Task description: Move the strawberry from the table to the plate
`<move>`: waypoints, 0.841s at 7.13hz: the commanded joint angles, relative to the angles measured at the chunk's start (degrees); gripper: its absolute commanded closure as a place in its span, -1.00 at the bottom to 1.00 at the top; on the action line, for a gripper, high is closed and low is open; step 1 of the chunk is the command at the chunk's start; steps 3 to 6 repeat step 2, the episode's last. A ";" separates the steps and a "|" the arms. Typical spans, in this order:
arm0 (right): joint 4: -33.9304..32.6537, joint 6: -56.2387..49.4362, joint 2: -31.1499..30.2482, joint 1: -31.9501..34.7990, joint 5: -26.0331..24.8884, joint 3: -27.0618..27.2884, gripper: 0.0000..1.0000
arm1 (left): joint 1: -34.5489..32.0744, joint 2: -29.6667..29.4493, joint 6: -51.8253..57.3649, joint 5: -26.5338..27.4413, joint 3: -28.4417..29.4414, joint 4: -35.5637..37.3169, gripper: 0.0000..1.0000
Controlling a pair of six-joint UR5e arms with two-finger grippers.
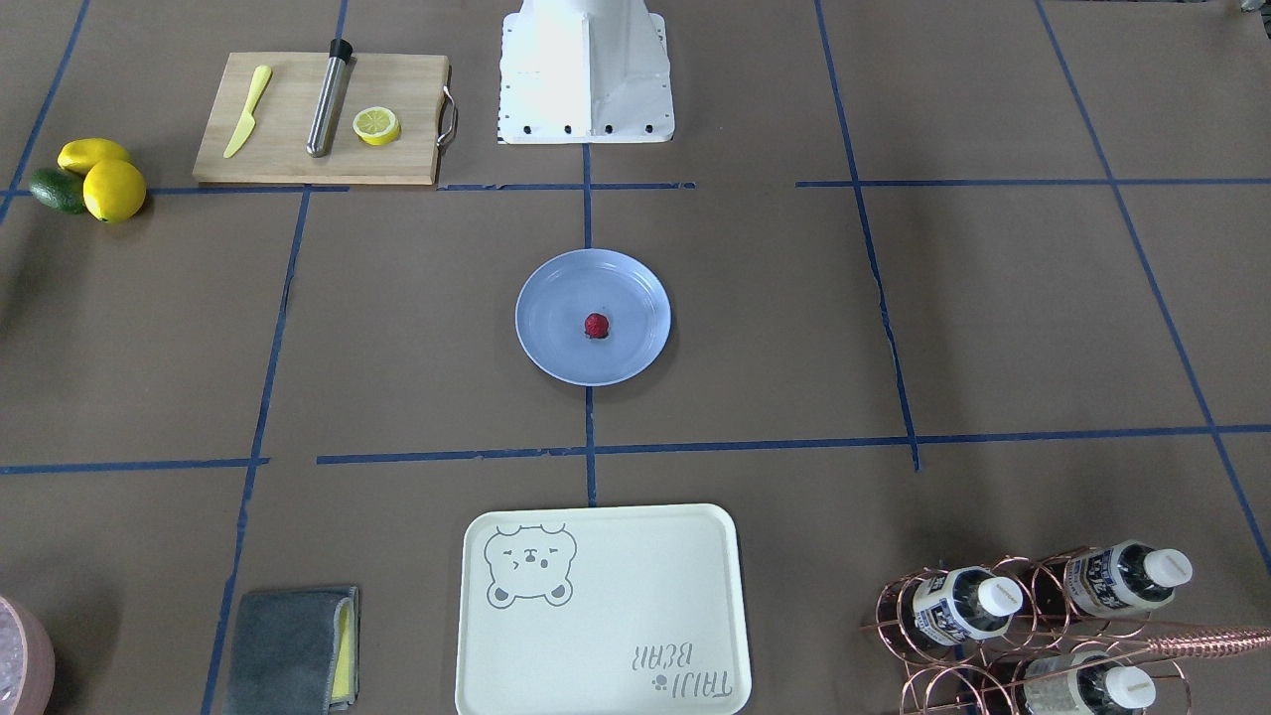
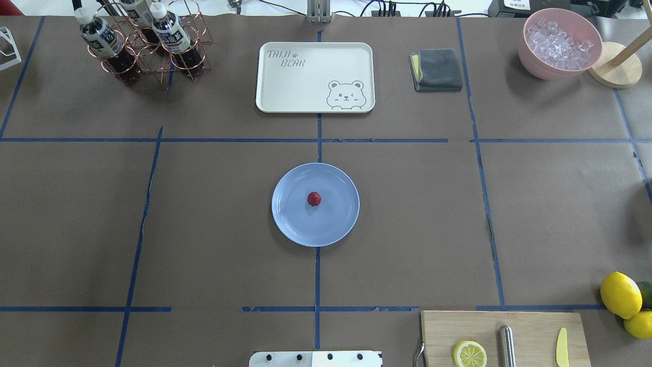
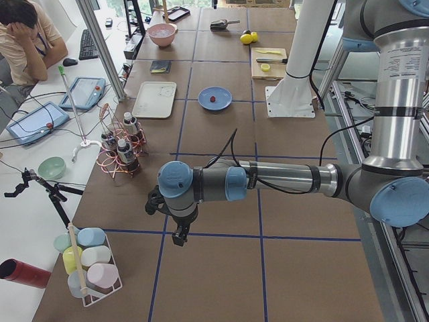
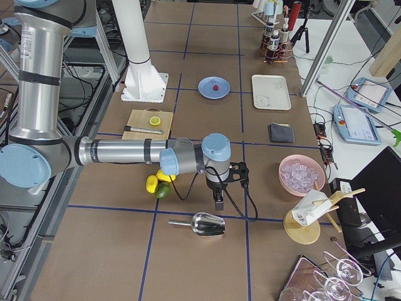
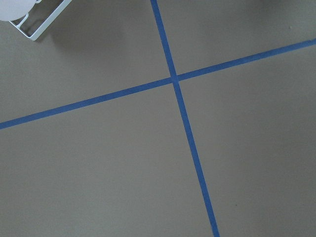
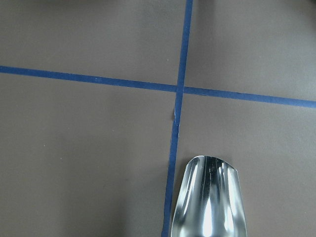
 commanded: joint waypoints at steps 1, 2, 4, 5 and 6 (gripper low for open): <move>-0.08 0.07 0.00 0.00 0.19 0.21 -1.00 | 0.00 -0.01 -0.07 0.00 0.08 0.00 -1.00; -0.08 -0.46 0.09 0.35 1.24 -0.05 -1.00 | -0.08 0.08 -0.16 0.00 0.08 0.00 -1.00; -0.08 -0.46 0.09 0.35 1.24 -0.05 -1.00 | -0.08 0.08 -0.16 0.00 0.08 0.00 -1.00; -0.08 -0.46 0.09 0.35 1.24 -0.05 -1.00 | -0.08 0.08 -0.16 0.00 0.08 0.00 -1.00; -0.08 -0.46 0.09 0.35 1.24 -0.05 -1.00 | -0.08 0.08 -0.16 0.00 0.08 0.00 -1.00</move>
